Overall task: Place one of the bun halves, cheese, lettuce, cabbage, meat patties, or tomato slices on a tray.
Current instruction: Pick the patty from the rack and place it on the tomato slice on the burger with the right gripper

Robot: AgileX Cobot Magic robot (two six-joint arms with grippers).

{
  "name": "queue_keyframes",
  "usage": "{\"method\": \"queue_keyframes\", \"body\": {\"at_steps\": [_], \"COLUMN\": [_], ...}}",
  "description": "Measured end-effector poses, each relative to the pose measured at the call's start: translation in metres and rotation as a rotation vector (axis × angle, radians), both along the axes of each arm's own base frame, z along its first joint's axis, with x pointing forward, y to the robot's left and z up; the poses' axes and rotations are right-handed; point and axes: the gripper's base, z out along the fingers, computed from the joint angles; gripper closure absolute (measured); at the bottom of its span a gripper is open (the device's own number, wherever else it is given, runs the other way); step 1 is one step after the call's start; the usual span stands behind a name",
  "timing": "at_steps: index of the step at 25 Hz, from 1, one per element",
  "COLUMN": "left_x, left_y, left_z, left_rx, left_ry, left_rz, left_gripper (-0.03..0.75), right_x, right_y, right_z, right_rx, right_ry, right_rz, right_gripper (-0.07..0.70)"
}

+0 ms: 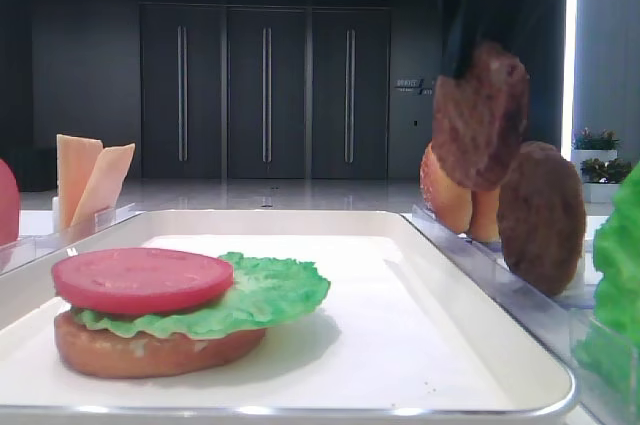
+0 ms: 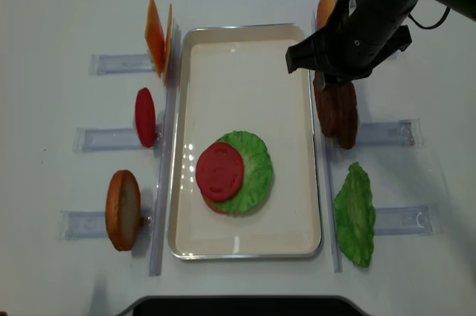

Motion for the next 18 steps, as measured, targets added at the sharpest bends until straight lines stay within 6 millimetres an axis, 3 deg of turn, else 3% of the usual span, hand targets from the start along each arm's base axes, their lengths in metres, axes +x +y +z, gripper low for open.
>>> {"method": "queue_keyframes", "body": {"at_steps": [8,13,18], "left_x": [0.000,0.000,0.000], "left_y": [0.000,0.000,0.000], "left_z": [0.000,0.000,0.000], "left_rx": [-0.001,-0.001,-0.001], "left_ry": [0.000,0.000,0.000], "left_rz": [0.000,0.000,0.000], "left_gripper": [0.716,0.716,0.716], "right_x": [-0.032,-0.053,-0.091], "right_y": [-0.009,-0.015,-0.007], "right_z": [0.045,0.059,0.069], "right_rx": [-0.004,-0.004,0.082], "right_ry": [-0.030,-0.026,-0.002], "right_rz": [-0.028,-0.027,0.043], "right_gripper": [0.498,0.498,0.500]}}
